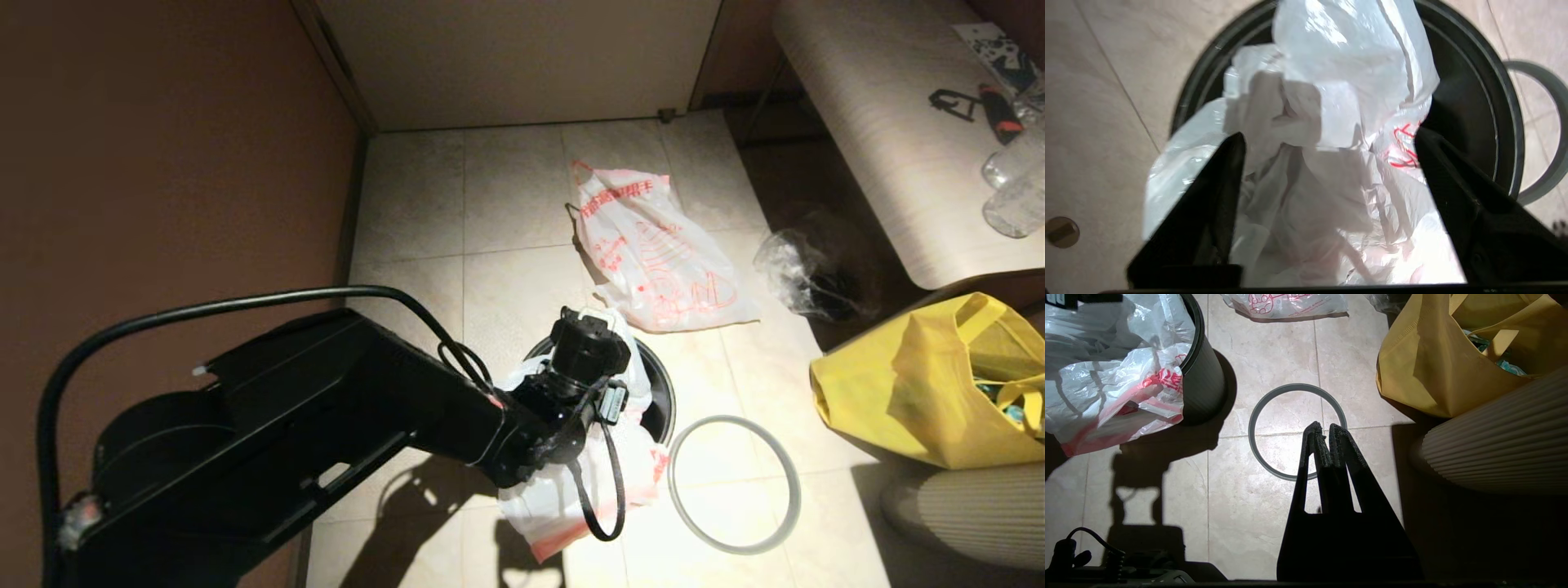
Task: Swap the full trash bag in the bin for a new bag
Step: Put the new garbage bag on the trash can
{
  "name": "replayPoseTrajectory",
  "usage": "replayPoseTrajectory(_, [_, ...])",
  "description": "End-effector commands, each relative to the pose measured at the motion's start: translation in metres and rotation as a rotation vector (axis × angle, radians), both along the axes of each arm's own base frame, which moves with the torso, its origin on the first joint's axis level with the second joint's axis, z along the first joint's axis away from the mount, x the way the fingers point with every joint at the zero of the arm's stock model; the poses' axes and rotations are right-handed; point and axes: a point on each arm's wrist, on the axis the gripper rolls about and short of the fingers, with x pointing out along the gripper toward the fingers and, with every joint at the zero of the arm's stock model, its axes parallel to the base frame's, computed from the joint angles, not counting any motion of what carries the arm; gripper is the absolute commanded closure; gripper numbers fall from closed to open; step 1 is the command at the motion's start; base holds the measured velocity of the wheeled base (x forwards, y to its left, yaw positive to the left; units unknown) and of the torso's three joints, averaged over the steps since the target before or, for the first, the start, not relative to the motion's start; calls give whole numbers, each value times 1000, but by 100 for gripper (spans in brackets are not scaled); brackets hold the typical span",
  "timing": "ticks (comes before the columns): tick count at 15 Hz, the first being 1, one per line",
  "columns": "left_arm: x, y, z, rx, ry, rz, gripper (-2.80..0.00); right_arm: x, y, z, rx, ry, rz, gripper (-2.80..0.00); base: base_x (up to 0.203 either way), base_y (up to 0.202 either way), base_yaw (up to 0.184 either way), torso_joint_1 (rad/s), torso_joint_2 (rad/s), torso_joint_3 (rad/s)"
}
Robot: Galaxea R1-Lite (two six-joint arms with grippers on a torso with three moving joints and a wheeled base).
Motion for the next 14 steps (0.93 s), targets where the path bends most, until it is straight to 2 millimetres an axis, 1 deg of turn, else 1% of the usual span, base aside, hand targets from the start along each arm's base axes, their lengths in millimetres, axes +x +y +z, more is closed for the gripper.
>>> replayPoseTrajectory(1, [-12, 4, 28, -46, -43, 6, 0, 0, 0, 0, 0, 0, 0, 0, 0, 0, 0, 0, 0, 0])
replayPoseTrajectory(3, [-7, 0, 27, -67, -56, 5, 0, 0, 0, 0, 0, 0, 0, 0, 0, 0, 0, 0, 0, 0])
replayPoseTrajectory(5, [5, -7, 20, -95, -84, 8, 0, 0, 0, 0, 0, 0, 2, 0, 0, 0, 0, 0, 0, 0])
replayPoseTrajectory(7, [18, -17, 7, -116, -100, 6, 0, 0, 0, 0, 0, 0, 1, 0, 0, 0, 0, 0, 0, 0])
replayPoseTrajectory(10, [46, -32, -15, -140, -130, 26, 0, 0, 0, 0, 0, 0, 0, 0, 0, 0, 0, 0, 0, 0])
replayPoseTrajectory(12, [58, -33, -35, -120, -122, 39, 0, 0, 0, 0, 0, 0, 1, 0, 0, 0, 0, 0, 0, 0])
replayPoseTrajectory(14, [72, -33, -60, -79, -120, 48, 0, 0, 0, 0, 0, 0, -1, 0, 0, 0, 0, 0, 0, 0])
